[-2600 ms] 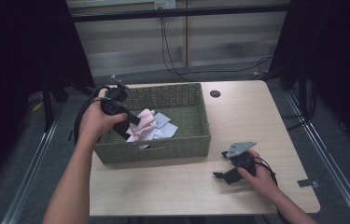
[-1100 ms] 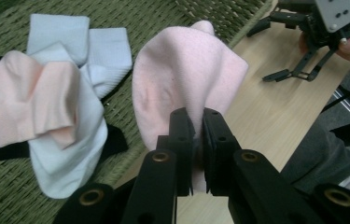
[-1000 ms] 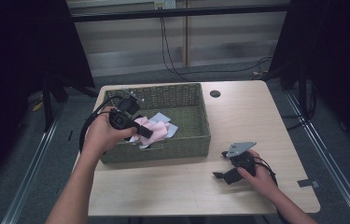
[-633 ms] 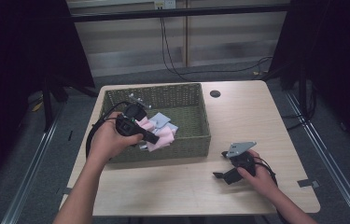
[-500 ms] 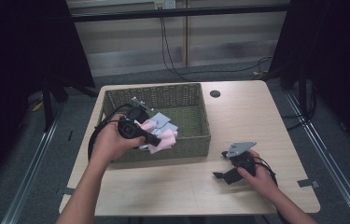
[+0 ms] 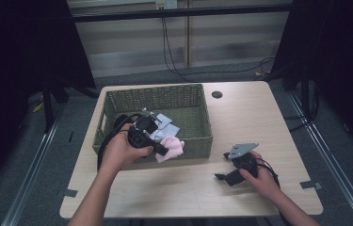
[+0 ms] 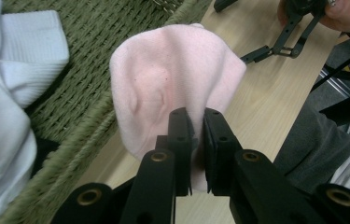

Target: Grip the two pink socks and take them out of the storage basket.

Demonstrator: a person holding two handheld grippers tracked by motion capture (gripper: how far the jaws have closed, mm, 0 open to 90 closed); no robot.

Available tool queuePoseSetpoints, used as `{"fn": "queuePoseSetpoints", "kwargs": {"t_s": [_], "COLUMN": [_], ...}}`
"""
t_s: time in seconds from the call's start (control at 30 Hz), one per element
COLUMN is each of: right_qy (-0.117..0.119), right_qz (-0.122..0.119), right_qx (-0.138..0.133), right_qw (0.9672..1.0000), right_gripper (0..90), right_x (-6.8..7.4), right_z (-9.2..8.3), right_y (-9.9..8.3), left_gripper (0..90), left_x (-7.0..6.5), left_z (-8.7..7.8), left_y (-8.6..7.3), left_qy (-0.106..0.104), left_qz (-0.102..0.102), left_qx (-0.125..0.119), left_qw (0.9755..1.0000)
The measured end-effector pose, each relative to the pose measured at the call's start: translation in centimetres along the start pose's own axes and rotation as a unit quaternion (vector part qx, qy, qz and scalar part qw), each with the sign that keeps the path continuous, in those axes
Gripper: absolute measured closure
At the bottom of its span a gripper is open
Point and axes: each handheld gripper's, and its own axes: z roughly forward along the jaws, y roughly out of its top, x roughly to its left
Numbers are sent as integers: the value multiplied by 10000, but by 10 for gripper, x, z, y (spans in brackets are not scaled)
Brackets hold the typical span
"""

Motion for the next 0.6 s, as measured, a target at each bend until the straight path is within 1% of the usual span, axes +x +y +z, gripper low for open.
{"fn": "queuePoseSetpoints", "kwargs": {"t_s": [0.13, 0.27, 0.3, 0.37, 0.4, 0.43, 0.47, 0.5, 0.53, 0.6], "right_qy": [0, 0, -1, -1, 0, 1, 1, 0, 0, 1], "right_qz": [0, 2, -2, -1, -1, -2, -1, -2, -1, 4], "right_qx": [0, 0, 0, 0, -1, -1, -1, -1, 1, 0], "right_qw": [10000, 10000, 10000, 10000, 10000, 10000, 10000, 10000, 10000, 10000], "right_gripper": [105, 106, 106, 106, 106, 106, 106, 105, 106, 106], "right_x": [0, 0, 0, 0, 0, 0, 0, 0, 0, 0], "right_z": [0, 0, 0, 0, 0, 0, 0, 0, 0, 0], "right_y": [0, 0, 0, 0, 0, 0, 0, 0, 0, 0], "left_gripper": [823, 817, 817, 808, 777, 733, 690, 677, 640, 601], "left_x": [-2, -3, -2, -3, -3, -3, -4, -6, -6, -7], "left_z": [12, 23, 25, 30, 31, 34, 34, 35, 34, 32], "left_y": [-2, -5, -6, -7, -8, -9, -9, -9, -9, -8], "left_qy": [-39, -85, -81, -96, -96, -76, -51, -50, -43, -17], "left_qz": [27, 11, 33, -2, -12, 23, 74, 75, 47, 84], "left_qx": [89, 177, 239, 241, 225, 179, 211, 198, 191, 179], "left_qw": [9999, 9998, 9997, 9997, 9997, 9998, 9997, 9998, 9998, 9998]}}
